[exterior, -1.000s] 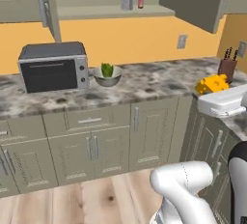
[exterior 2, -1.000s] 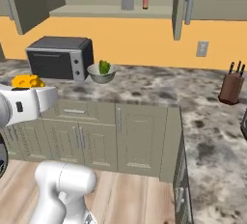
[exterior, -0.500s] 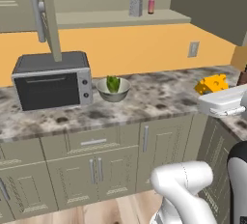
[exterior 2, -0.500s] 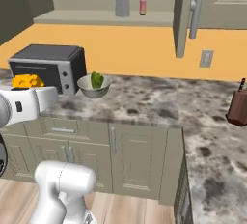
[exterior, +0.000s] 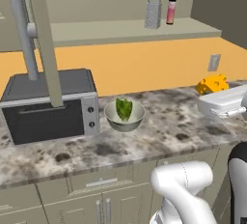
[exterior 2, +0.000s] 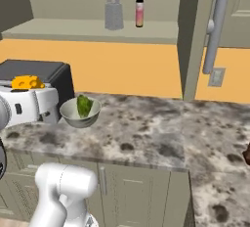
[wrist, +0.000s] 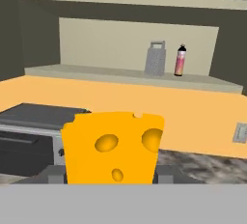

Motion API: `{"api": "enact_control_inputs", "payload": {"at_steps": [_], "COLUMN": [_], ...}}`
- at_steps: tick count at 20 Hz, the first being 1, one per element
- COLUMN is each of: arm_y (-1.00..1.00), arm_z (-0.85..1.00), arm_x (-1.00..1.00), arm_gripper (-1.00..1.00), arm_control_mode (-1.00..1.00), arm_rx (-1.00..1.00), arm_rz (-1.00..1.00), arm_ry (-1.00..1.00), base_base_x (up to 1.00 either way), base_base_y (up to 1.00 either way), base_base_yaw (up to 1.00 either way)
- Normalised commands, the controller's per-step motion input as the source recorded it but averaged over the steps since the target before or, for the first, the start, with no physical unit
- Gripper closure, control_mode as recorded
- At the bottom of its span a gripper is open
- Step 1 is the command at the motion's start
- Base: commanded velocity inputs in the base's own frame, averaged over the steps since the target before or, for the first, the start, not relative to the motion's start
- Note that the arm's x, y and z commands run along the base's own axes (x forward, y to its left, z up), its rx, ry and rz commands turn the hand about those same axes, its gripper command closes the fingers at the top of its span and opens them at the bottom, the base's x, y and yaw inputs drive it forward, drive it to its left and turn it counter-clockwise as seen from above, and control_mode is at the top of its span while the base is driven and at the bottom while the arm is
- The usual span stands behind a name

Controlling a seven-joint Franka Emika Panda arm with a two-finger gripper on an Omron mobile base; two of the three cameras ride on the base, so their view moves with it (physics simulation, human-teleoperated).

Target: Pick the cheese from the fridge and the cheese grater from the cabinet and place them next to the salad bowl.

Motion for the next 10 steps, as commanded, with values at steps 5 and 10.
{"api": "enact_control_inputs", "payload": {"at_steps": [5, 10], "arm_y": [0.00, 0.00], "arm_z": [0.00, 0.00], "arm_x": [0.00, 0.00], "arm_gripper": [1.00, 1.00], "arm_control_mode": [1.00, 1.00], "arm_rx": [0.00, 0.00], "arm_rz": [0.00, 0.00], "arm_ry": [0.00, 0.00], "base_base_x": [1.00, 1.00], "base_base_y": [-0.08, -0.15], "base_base_yaw": [0.00, 0.00]}}
